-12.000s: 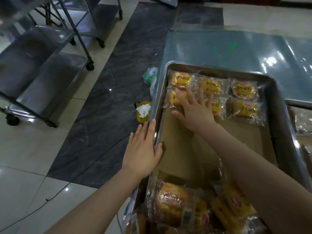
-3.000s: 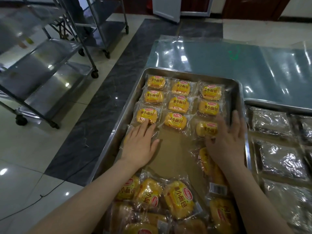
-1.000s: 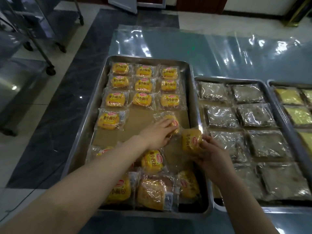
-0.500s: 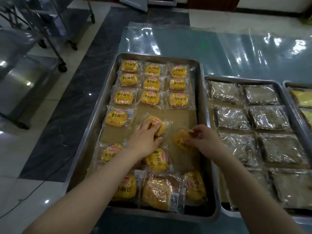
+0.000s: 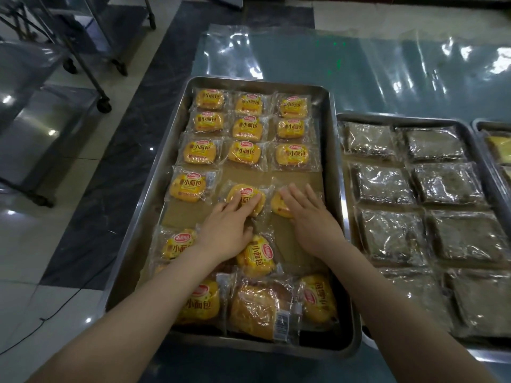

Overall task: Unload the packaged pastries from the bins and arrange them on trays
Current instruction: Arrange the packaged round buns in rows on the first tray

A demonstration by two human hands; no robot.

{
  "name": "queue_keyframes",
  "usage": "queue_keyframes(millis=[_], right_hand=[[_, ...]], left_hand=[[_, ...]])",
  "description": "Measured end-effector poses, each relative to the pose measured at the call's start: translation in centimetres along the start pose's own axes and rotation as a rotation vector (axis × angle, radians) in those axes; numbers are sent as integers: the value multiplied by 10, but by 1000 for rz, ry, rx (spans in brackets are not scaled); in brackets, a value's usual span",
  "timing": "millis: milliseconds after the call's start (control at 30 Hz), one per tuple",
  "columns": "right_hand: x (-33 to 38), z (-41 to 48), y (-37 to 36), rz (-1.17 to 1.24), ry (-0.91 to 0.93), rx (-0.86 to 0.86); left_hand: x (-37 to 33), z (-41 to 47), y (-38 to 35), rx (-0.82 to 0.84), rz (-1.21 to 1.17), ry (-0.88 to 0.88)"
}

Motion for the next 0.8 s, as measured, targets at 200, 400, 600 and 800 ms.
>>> queue_keyframes(millis=[200,400,600,800], right_hand=[[-3,0,16,-52,-60,-161],[-1,8,3,-76,-23,-102],[2,16,3,-62,-83,-154],[2,23,3,-12,-113,-182]], left_hand=[[1,3,-4,21,95,10],[0,22,-5,30,78,38],[3,35,-9,47,-6,88],[0,35,-5,4,25,102]])
Point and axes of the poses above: each hand's wrist, its own z-axis towards the middle knuckle, its own y-axis out of the back of the hand, x = y × z, the point moved 10 cm from there along z, towards the middle knuckle, and after that the axes turned 12 degrees about x, right-handed, at the moved point
